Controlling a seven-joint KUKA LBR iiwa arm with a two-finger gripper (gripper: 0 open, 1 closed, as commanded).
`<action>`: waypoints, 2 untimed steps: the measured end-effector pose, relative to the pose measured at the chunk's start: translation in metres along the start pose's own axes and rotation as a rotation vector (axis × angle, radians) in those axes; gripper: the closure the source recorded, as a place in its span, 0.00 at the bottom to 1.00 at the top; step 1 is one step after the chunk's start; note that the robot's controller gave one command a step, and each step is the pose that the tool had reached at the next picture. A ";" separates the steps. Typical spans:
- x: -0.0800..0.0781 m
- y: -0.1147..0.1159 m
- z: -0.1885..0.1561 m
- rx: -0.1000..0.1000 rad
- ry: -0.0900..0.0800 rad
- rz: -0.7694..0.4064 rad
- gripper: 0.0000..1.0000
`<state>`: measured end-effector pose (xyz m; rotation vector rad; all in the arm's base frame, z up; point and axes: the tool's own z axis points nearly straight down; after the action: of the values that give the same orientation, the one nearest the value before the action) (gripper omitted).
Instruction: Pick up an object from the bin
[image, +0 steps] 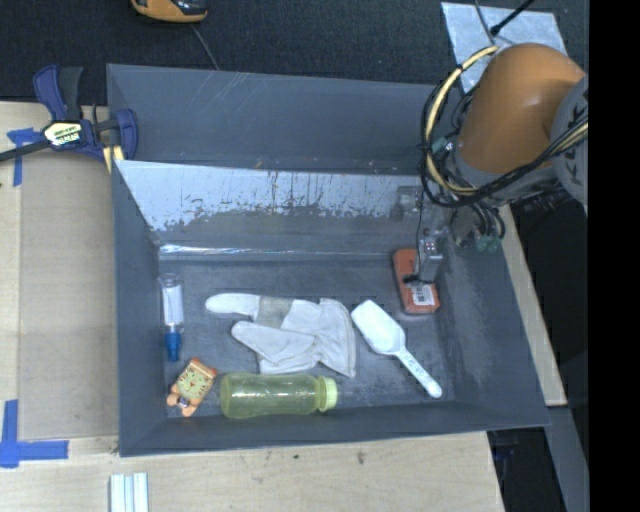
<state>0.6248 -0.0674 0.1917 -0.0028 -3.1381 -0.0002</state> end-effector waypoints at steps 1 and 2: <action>-0.001 0.000 -0.005 0.001 -0.007 -0.001 0.00; 0.006 0.009 0.044 0.002 -0.013 -0.057 0.00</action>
Offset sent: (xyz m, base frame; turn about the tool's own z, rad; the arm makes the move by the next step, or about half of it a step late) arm -0.0138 0.0152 -0.0751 -0.0884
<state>0.6182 -0.0587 0.1476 0.0863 -3.1502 0.0026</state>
